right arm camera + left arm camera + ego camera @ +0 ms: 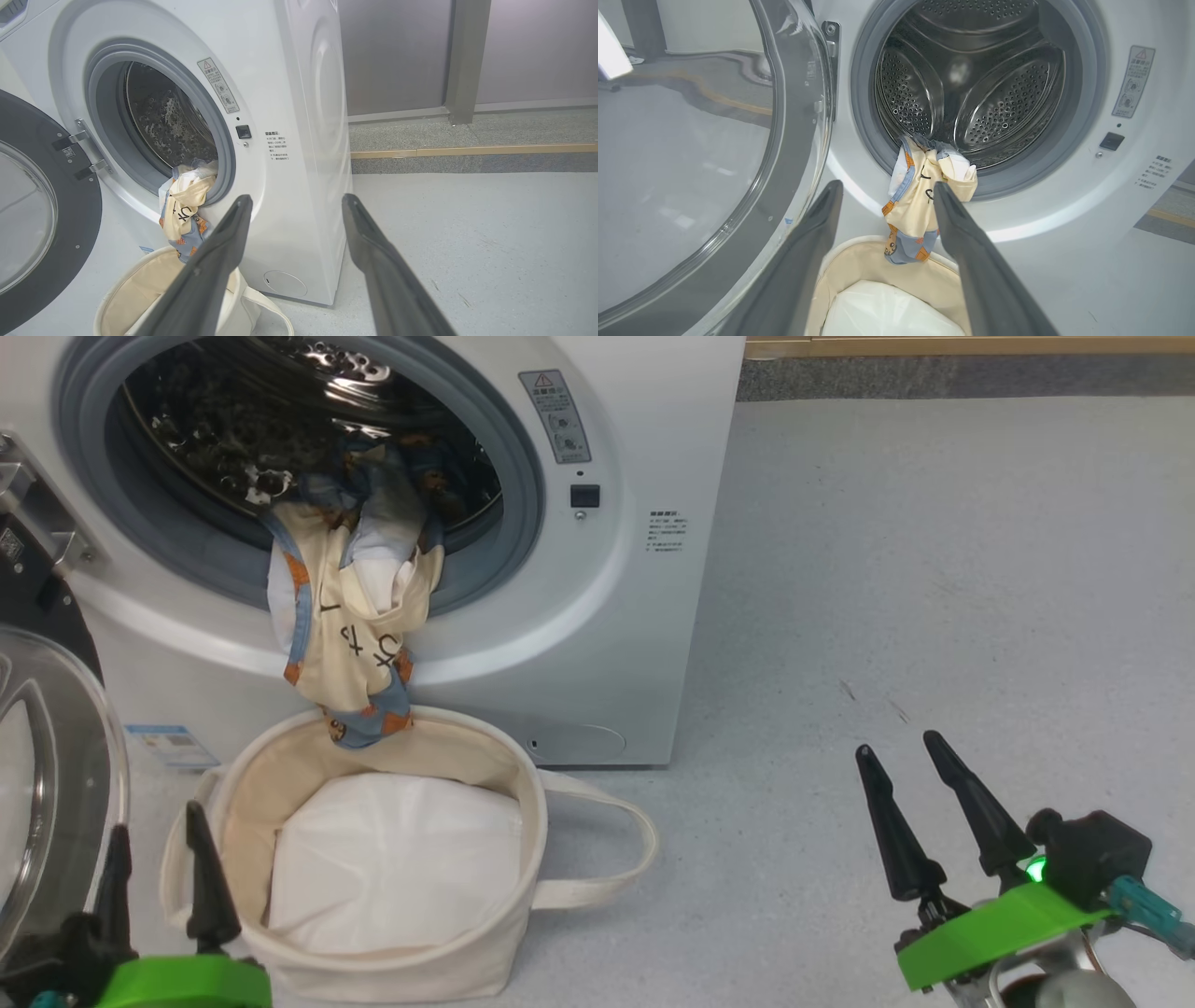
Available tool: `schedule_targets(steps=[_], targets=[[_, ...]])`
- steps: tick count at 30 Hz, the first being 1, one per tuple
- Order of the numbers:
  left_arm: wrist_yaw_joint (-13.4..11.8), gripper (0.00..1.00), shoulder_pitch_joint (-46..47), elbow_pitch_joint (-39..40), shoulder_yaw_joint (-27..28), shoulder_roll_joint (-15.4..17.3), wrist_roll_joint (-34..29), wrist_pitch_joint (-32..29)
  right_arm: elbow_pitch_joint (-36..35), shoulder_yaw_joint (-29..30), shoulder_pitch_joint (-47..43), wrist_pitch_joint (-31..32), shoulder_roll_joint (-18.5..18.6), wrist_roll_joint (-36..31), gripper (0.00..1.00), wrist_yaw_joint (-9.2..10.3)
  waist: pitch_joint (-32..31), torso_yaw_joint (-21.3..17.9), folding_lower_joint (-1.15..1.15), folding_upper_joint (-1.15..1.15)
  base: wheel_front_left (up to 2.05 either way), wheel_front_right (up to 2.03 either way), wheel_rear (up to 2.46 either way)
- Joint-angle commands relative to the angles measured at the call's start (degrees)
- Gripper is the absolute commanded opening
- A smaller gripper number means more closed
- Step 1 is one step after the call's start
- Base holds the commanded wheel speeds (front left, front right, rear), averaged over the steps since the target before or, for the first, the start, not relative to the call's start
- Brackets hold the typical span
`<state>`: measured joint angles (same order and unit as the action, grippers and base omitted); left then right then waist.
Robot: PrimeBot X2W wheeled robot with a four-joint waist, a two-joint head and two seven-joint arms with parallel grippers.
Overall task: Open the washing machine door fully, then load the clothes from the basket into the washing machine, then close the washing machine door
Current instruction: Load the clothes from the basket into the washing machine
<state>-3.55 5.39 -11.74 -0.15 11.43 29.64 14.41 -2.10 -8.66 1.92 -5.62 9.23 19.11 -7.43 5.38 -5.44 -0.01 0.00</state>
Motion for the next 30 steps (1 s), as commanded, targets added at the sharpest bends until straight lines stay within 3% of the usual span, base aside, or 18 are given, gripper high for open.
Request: schedule_targets(steps=[1,18,30], targets=[[-0.26,1.00,0.81,2.00,1.49,2.15,-1.10,-0.06,-1.75,-0.75,1.18,-0.37,-0.04,-0.19,1.00,-0.06,0.08,-0.12,0.01,0.00,0.00,0.00,0.00],[1.45,1.00,2.19,3.88,-2.75,4.73,-3.10,-3.81,-2.67,-0.33,1.20,-0.35,-0.57,-0.76,1.00,-0.06,1.96,-1.07,0.01,0.00,0.00,0.00,0.00],[5.19,1.00,17.12,-4.29,-6.59,6.94,-3.87,-9.25,-4.12,-0.69,3.33,-0.84,-2.02,-2.07,1.00,-0.06,8.30,-4.17,0.01,0.00,0.00,0.00,0.00]])
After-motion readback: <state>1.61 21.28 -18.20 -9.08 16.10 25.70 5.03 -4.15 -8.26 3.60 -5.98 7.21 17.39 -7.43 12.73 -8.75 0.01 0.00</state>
